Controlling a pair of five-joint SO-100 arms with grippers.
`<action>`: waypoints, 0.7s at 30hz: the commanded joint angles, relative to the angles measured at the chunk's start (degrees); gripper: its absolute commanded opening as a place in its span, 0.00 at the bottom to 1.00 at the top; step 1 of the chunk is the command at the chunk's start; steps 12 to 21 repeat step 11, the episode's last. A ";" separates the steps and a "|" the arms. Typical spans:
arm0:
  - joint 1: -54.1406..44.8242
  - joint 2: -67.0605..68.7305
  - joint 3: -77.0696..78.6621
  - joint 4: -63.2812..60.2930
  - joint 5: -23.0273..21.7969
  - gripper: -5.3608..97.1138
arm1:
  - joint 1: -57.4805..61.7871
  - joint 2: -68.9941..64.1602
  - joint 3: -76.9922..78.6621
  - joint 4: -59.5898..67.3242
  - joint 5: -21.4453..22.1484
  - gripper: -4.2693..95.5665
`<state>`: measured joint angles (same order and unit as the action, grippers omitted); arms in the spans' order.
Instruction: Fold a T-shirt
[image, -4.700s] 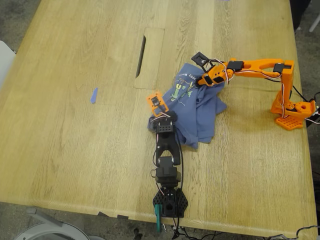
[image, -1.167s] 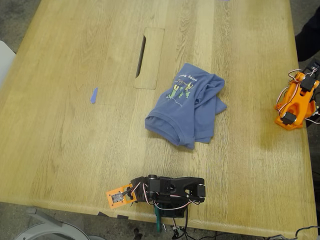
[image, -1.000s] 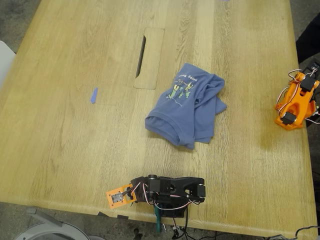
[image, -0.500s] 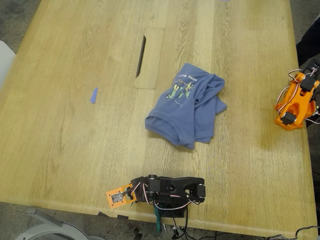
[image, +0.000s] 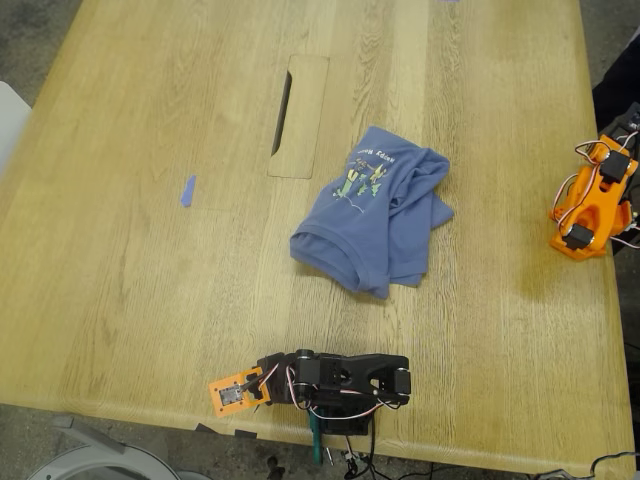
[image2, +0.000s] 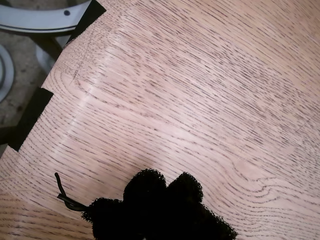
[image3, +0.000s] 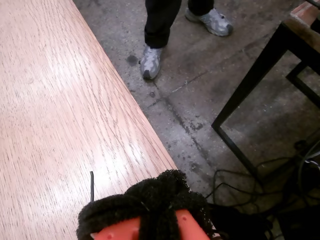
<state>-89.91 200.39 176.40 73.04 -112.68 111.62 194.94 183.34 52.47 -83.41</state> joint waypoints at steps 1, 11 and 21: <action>0.35 6.50 -0.70 -1.14 0.18 0.05 | -0.44 0.35 3.96 -0.18 -0.09 0.04; 0.35 6.50 -0.70 -1.23 0.53 0.05 | 0.09 0.35 3.96 0.44 -0.09 0.04; 0.35 6.50 -0.70 -1.23 0.53 0.05 | 0.09 0.35 3.96 0.44 -0.09 0.04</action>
